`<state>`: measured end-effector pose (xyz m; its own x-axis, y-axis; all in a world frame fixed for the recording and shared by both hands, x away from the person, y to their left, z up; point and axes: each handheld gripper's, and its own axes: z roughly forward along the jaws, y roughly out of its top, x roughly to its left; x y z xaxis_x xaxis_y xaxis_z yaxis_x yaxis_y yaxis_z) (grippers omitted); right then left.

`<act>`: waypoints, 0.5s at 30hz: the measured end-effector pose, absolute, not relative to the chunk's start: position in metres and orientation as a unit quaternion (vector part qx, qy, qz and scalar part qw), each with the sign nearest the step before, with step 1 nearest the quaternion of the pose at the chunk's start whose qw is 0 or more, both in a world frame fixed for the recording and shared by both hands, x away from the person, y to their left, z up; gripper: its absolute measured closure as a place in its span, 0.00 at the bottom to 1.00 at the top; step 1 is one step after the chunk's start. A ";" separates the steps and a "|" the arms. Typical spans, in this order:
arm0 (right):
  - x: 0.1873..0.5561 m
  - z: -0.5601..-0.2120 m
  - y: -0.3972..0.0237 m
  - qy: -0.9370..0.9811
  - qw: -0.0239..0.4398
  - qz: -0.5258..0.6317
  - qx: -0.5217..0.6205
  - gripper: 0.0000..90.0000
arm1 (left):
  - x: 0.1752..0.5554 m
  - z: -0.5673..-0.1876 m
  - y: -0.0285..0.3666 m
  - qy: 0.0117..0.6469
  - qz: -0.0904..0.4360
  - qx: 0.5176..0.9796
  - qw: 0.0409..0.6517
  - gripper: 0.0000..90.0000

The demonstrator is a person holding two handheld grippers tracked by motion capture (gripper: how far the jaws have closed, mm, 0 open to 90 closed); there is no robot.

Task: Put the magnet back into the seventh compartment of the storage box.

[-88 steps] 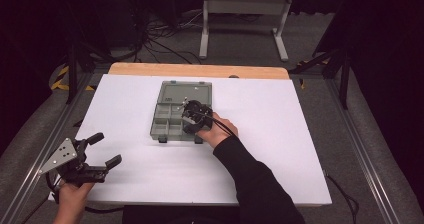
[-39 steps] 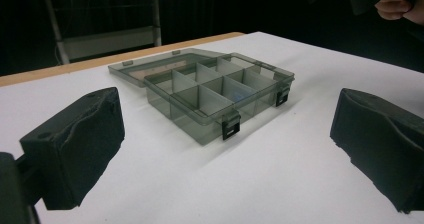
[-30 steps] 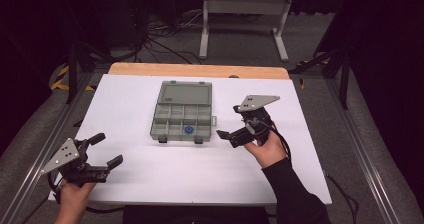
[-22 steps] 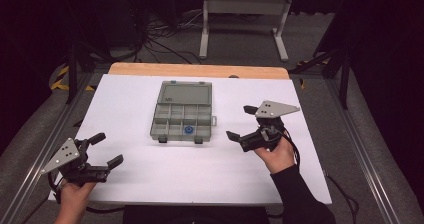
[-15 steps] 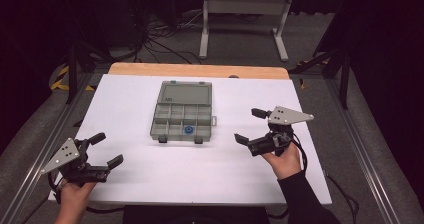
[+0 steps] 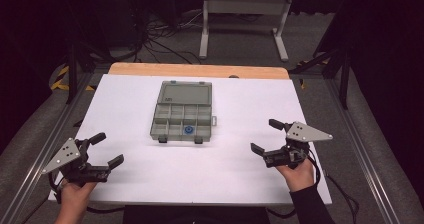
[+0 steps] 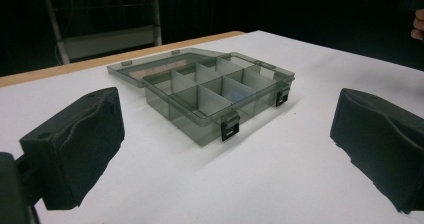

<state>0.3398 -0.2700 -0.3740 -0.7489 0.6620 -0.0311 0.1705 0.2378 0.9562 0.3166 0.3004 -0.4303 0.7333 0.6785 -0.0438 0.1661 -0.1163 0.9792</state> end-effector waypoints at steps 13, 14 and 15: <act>0.325 -0.397 -0.295 0.733 0.240 0.575 0.275 0.00 | 0.317 -0.431 0.301 0.295 0.216 0.713 0.599 0.01; 0.324 -0.400 -0.297 0.729 0.242 0.578 0.275 0.00 | 0.317 -0.431 0.301 0.297 0.215 0.712 0.599 0.01; 0.324 -0.403 -0.299 0.726 0.240 0.583 0.274 0.00 | 0.317 -0.431 0.302 0.297 0.214 0.711 0.600 0.01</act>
<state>0.3242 -0.2989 -0.4029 -0.7342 0.6783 -0.0292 0.1182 0.1700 0.9783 0.3166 0.3017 -0.4310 0.7320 0.6794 -0.0520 0.1650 -0.1027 0.9809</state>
